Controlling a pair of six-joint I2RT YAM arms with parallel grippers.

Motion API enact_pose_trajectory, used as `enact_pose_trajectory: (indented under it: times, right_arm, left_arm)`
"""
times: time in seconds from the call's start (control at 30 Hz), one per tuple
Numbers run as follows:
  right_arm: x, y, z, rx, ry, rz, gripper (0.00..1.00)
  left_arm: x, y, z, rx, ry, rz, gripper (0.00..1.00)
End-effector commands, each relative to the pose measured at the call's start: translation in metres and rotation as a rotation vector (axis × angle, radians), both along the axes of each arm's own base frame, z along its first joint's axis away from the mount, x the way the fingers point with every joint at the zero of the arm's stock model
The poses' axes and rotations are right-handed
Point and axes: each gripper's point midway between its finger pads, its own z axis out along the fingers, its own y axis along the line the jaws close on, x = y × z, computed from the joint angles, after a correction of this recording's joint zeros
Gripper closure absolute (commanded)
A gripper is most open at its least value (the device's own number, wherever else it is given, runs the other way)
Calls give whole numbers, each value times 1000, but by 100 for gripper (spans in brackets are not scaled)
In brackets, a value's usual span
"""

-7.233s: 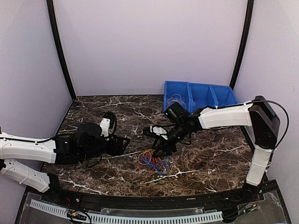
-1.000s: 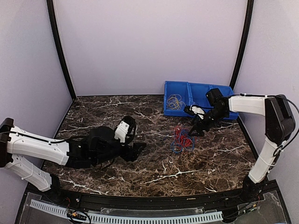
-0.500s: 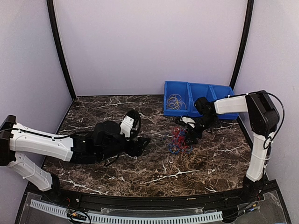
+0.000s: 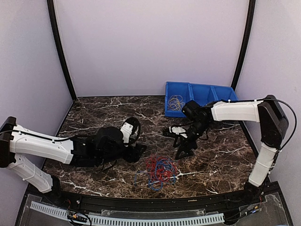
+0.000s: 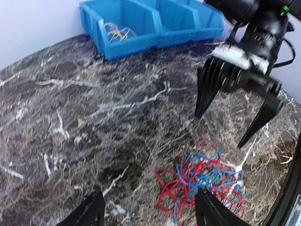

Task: Untangle the cables

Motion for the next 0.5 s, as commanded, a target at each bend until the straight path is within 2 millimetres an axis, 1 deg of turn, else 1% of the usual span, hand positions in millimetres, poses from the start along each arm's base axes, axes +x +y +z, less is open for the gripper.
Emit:
enact_pose_trajectory:
  times: [0.0,0.03,0.07,0.1,0.13,0.2,0.3,0.4,0.47]
  right_arm:
    - [2,-14,18,0,-29,-44,17]
    - [1,-14,26,24,-48,-48,17]
    - [0,-13,32,51,-70,-55,17]
    - [0,-12,38,76,-94,-61,17]
    - [0,-13,43,92,-122,-65,17]
    - [4,-15,46,107,-183,-85,18]
    - [10,-15,49,117,-234,-106,20]
    - [5,-13,53,134,-201,-103,21]
    - [2,-10,56,150,-180,-107,21]
  left_arm:
    - [-15,42,-34,83,153,108,34]
    - [-22,53,-46,129,197,111,37]
    - [-30,62,-54,131,227,112,38]
    - [-40,61,-59,118,266,72,39]
    - [-49,69,-67,109,288,46,40]
    - [-67,60,-67,19,311,-63,41]
    - [-72,60,-65,-31,282,-111,42]
    - [-74,55,-67,-22,230,-172,42]
    - [-74,51,-73,9,211,-205,42]
